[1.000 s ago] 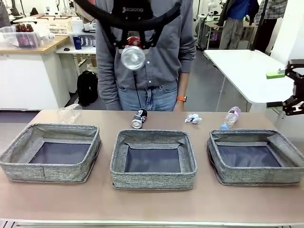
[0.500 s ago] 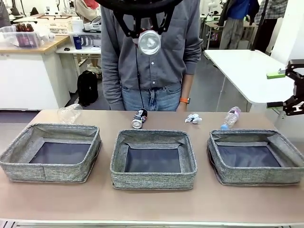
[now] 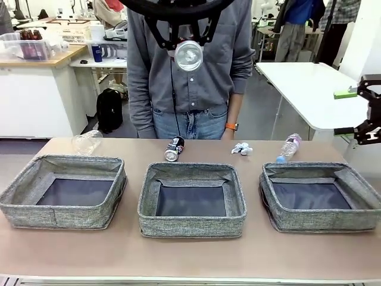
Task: Sort the waste into the appropriate baskets.
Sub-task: Pick up the waste item pointed out by the person, then place the picked waste into the Fabric basket indicated by the person.
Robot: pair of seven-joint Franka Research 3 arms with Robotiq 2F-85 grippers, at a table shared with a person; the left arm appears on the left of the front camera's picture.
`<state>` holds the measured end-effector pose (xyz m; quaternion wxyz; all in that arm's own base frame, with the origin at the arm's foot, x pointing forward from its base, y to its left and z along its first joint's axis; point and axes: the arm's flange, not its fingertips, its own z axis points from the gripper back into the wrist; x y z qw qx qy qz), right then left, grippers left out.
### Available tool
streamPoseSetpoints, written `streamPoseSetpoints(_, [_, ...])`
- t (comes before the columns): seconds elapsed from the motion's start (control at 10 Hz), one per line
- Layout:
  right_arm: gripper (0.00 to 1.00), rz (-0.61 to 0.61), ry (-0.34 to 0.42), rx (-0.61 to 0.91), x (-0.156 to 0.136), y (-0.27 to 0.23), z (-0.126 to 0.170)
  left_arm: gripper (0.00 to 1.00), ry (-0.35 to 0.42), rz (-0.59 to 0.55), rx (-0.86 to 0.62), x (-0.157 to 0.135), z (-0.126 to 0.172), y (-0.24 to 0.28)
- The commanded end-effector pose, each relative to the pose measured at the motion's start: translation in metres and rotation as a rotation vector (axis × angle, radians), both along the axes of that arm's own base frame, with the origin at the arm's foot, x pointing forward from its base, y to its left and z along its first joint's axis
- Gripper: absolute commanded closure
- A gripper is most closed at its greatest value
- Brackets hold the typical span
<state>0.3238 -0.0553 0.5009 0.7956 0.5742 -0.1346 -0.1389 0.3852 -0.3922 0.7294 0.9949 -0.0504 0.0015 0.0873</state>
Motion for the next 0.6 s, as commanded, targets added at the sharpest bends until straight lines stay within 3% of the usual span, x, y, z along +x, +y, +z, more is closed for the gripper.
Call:
streamPoseSetpoints(0.0, [0.00,0.003,-0.036,0.016,0.0030,0.0010,0.0006,0.72,-0.013,0.007,0.013,-0.0023,0.0012,0.0030])
streamPoseSetpoints(0.5, [0.00,0.003,-0.036,0.016,0.0030,0.0010,0.0006,0.72,-0.013,0.007,0.013,-0.0023,0.0012,0.0030])
